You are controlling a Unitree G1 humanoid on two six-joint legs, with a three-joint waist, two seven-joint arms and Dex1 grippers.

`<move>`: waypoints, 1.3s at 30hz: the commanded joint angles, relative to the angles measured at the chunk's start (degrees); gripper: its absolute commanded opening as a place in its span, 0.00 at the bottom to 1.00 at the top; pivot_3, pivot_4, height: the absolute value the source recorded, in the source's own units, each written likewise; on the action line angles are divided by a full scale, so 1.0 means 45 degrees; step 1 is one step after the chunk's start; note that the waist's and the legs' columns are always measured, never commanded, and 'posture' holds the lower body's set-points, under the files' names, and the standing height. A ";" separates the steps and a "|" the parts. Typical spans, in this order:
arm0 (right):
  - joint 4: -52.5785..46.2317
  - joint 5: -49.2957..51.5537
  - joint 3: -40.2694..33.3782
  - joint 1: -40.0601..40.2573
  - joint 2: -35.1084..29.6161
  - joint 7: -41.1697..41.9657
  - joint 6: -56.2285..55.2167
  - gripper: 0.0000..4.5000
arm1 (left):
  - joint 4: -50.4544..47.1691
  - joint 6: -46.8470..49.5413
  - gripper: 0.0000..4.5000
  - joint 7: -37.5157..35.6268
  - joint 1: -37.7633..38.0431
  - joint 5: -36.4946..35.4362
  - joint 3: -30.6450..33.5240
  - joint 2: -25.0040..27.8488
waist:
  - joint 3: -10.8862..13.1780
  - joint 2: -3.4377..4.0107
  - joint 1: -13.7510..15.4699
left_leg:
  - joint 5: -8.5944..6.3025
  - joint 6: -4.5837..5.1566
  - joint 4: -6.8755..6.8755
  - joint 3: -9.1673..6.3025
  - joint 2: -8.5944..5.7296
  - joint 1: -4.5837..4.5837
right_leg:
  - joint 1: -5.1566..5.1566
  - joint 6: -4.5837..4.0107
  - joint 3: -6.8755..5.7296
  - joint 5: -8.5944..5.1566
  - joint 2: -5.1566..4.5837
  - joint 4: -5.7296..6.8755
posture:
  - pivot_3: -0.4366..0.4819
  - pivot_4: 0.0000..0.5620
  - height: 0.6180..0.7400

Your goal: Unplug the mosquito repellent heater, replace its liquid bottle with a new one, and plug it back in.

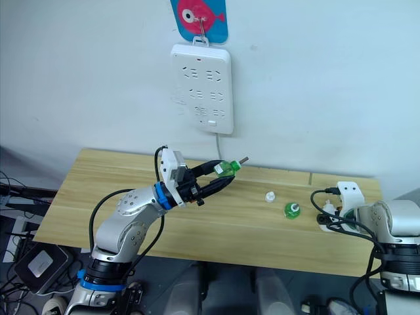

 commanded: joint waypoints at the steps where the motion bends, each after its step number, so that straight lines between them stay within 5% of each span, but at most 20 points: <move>1: 0.0128 -0.0303 -0.0114 -0.0047 -0.0017 0.0229 -0.0361 1.00 | -0.0544 -0.0076 0.50 -0.0034 -0.0110 -0.0122 -0.0030 0.0050 | 0.0012 0.0008 -0.0002 | 0.0000 0.0000 0.0000 0.0001 0.0000 0.0000 | 0.0000 0.0000 0.0002 0.0000 0.0000 0.0000 | 0.45 0.61 1.00; 8: 0.0491 -0.0604 0.0001 -0.0092 0.0015 0.0502 -0.0872 1.00 | -0.0540 -0.0077 0.50 -0.0050 -0.0126 -0.0108 -0.0039 0.0077 | 0.0017 0.0013 0.0002 | 0.0000 0.0000 -0.0002 0.0001 0.0000 0.0000 | 0.0001 0.0000 0.0001 0.0000 -0.0001 -0.0003 | 0.45 0.61 1.00; 14: 0.0763 -0.0804 0.0053 0.0021 -0.0129 0.0885 -0.1323 0.65 | -0.0460 -0.0121 0.50 -0.0039 -0.0196 -0.0077 -0.0056 0.0038 | 0.0019 0.0014 0.0003 | 0.0000 0.0000 -0.0002 0.0000 0.0000 0.0000 | 0.0005 0.0000 -0.0002 0.0000 -0.0001 -0.0008 | 0.45 0.61 1.00; 23: 0.0188 -0.0529 -0.0737 -0.0213 -0.1479 0.1903 -0.0699 0.66 | -0.0464 -0.0070 0.50 -0.0226 -0.0195 -0.0213 -0.0041 0.0099 | 0.0047 0.0056 0.0038 | 0.0000 -0.0001 -0.0003 0.0003 -0.0006 0.0000 | 0.0007 0.0000 0.0001 0.0001 -0.0009 -0.0012 | 0.45 0.61 1.00; 31: 0.1666 0.4722 -0.2453 -0.2343 -0.3577 0.7931 0.0953 0.66 | -0.0758 0.3391 0.50 -0.2291 -0.0767 -0.3332 -0.0023 0.1026 | 0.0071 0.0054 -0.0043 | -0.0002 0.0003 -0.0012 0.0005 0.0009 0.0009 | 0.0011 0.0001 -0.0005 0.0000 0.0007 -0.0017 | 0.42 0.60 1.00; 39: 0.4048 1.1767 -0.2201 -0.3808 -0.3978 0.6181 0.1176 0.66 | 0.0007 0.6633 0.50 -0.1955 -0.2344 -0.6249 0.0618 0.0419 | 0.0098 0.0014 0.0014 | -0.0009 0.0014 -0.0005 -0.0001 -0.0006 -0.0002 | 0.0031 -0.0009 -0.0011 0.0006 -0.0001 -0.0048 | 0.41 0.59 1.00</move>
